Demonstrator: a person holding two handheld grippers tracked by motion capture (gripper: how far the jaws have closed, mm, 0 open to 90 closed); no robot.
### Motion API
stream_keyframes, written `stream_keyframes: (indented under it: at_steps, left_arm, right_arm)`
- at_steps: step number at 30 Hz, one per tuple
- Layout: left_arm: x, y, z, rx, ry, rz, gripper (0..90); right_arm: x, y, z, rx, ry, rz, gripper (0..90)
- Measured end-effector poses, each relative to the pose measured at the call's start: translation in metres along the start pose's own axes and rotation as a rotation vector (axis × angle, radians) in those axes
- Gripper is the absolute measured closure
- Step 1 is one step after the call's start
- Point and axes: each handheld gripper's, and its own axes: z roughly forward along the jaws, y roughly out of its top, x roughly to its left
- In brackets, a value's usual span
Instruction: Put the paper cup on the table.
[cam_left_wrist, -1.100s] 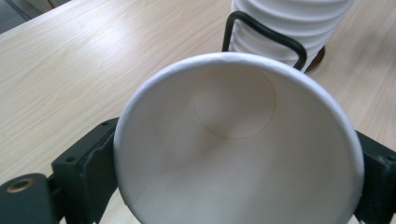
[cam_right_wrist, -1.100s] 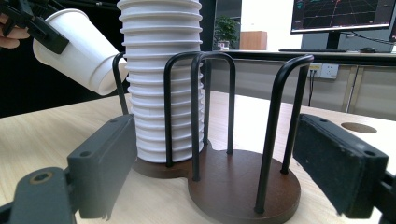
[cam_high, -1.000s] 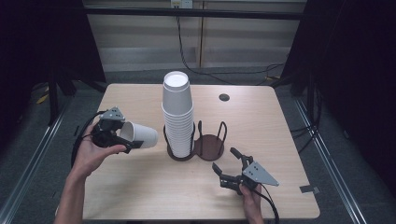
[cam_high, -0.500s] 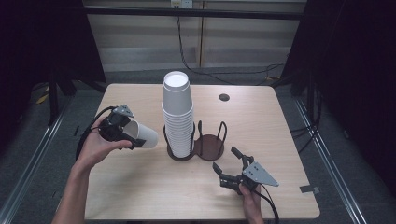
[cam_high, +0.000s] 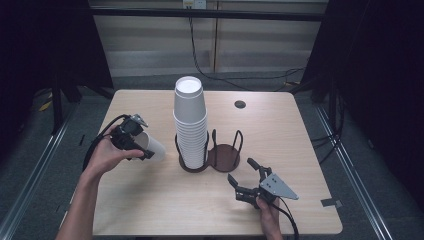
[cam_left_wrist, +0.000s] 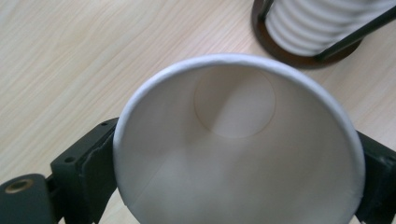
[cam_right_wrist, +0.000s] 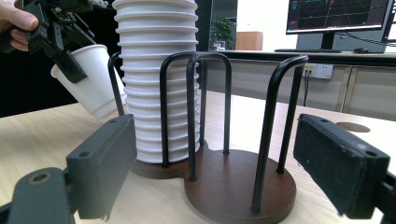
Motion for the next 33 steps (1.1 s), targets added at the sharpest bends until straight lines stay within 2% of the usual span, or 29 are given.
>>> stream_keyframes:
  at_steps: [1, 3, 6, 8, 11, 14, 16, 19, 20, 22, 26, 29, 33]
  left_arm:
    - [-0.001, 0.002, 0.0, 0.019, 0.005, 0.011, 7.5]
    - [0.0, 0.004, 0.001, 0.015, -0.005, 0.007, 7.4]
    - [0.0, 0.006, 0.003, 0.036, -0.011, 0.018, 7.3]
    - [-0.001, 0.007, 0.005, 0.033, 0.007, 0.011, 7.2]
    - [-0.003, 0.009, 0.008, 0.051, 0.004, 0.039, 6.9]
    - [-0.005, 0.012, 0.014, 0.081, 0.034, 0.053, 6.6]
    - [-0.006, 0.014, 0.018, 0.088, 0.024, 0.058, 6.3]
    - [-0.007, 0.016, 0.024, 0.098, 0.035, 0.058, 5.9]
    - [-0.007, 0.017, 0.026, 0.086, 0.037, 0.051, 5.3]
    - [-0.007, 0.02, 0.025, 0.1, 0.042, 0.06, 5.3]
    - [-0.01, 0.024, 0.03, 0.091, 0.036, 0.081, 4.5]
    - [-0.011, 0.026, 0.033, 0.077, 0.05, 0.075, 4.1]
    - [-0.01, 0.025, 0.035, 0.069, 0.044, 0.065, 4.1]
  right_arm:
    - [0.0, 0.0, 0.0, 0.0, 0.0, 0.0, 12.8]
    - [0.0, 0.0, 0.0, -0.001, 0.002, 0.001, 12.9]
    - [0.0, 0.0, 0.0, -0.001, 0.004, 0.0, 12.9]
    - [0.0, 0.0, 0.0, -0.001, 0.004, 0.0, 12.9]
    - [0.0, 0.0, 0.0, -0.001, 0.004, 0.0, 12.9]
    - [0.0, 0.0, 0.0, 0.0, 0.003, 0.0, 12.9]
    - [0.0, 0.0, 0.0, 0.0, 0.003, 0.0, 12.9]
    - [0.0, 0.0, 0.0, 0.0, 0.003, 0.0, 12.9]
    - [0.0, 0.0, 0.0, 0.0, 0.003, 0.0, 12.8]
    - [0.0, 0.0, 0.0, 0.0, 0.003, 0.0, 12.7]
    - [0.0, 0.0, 0.0, 0.0, 0.003, 0.0, 12.7]
    - [0.0, 0.0, 0.0, -0.001, 0.002, 0.0, 12.7]
    - [0.0, 0.0, 0.0, 0.0, 0.003, 0.0, 12.8]
